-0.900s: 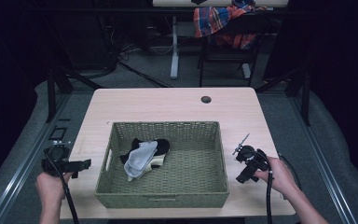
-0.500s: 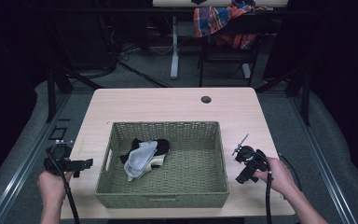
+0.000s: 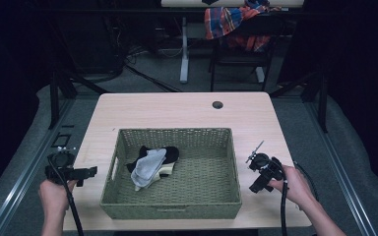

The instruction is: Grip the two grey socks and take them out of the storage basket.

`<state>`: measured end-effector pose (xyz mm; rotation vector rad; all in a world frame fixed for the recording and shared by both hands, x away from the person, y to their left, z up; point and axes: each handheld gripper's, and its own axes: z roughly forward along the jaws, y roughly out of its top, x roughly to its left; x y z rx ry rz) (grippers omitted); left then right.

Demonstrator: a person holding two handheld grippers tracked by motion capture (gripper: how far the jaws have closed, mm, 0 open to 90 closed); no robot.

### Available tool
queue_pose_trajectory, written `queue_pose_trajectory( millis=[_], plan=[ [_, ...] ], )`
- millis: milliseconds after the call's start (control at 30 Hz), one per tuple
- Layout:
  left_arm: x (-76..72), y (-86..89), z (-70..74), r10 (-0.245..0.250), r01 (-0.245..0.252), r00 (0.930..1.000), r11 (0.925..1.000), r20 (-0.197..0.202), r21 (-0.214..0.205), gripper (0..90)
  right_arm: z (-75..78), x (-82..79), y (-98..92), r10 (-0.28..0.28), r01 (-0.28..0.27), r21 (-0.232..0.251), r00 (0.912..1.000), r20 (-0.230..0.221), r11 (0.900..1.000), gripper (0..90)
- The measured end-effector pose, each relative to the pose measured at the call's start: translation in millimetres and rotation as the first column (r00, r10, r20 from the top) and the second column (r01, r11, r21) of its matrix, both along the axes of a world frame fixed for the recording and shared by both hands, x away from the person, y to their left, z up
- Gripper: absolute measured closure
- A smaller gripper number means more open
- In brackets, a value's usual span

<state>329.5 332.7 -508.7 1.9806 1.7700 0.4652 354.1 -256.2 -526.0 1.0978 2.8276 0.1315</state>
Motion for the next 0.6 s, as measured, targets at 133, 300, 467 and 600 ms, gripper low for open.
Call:
queue_pose_trajectory(
  millis=[133,300,467,600],
  plan=[
    [0.5,-0.5,1.3,-0.003,0.003,1.0,1.0,0.002,-0.004,0.3,0.4,-0.2,-2.0,-0.014,0.014,0.022,0.9997,0.019,0.9997,10.0],
    [0.8,-5.8,6.7,-0.003,0.002,0.9999,0.9998,0.015,0.019,0.3,6.2,-1.4,-8.7,-0.079,0.075,0.088,0.9956,0.05,0.9933,9.8],
    [0.4,-9.2,19.7,-0.003,0.003,0.9993,1.0,0.039,-0.007,0.2,11.9,-0.6,-13.9,-0.092,0.087,0.078,0.9938,0.063,0.9932,9.8],
    [-0.9,-19.2,37.1,-0.028,0.029,0.9964,0.9994,0.081,-0.02,0.1,9.7,0.4,-13.8,-0.102,0.097,0.089,0.9932,0.056,0.9913,9.8]
  ],
)
